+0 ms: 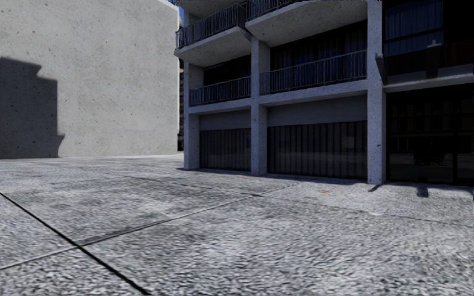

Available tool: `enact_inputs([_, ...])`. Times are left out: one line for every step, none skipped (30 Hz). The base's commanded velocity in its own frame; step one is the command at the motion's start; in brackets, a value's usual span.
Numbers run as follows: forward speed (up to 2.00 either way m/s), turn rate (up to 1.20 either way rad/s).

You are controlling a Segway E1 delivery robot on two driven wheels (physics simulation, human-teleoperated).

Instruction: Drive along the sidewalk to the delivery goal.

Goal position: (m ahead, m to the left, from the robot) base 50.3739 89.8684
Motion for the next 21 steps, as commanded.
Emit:
enact_inputs([2.0,0.0])
enact_inputs([2.0,0.0])
enact_inputs([2.0,0.0])
enact_inputs([2.0,0.05])
enact_inputs([2.0,0.19])
enact_inputs([2.0,0.32])
enact_inputs([2.0,0.32])
enact_inputs([2.0,0.41])
enact_inputs([2.0,0.44])
enact_inputs([2.0,0.45])
enact_inputs([2.0,0.46])
enact_inputs([2.0,0.46])
enact_inputs([2.0,0.46])
enact_inputs([2.0,0.46])
enact_inputs([2.0,0.47])
enact_inputs([2.0,0.47])
enact_inputs([2.0,0.47])
enact_inputs([2.0,0.47])
enact_inputs([2.0,0.47])
enact_inputs([2.0,0.47])
enact_inputs([2.0,0.47])
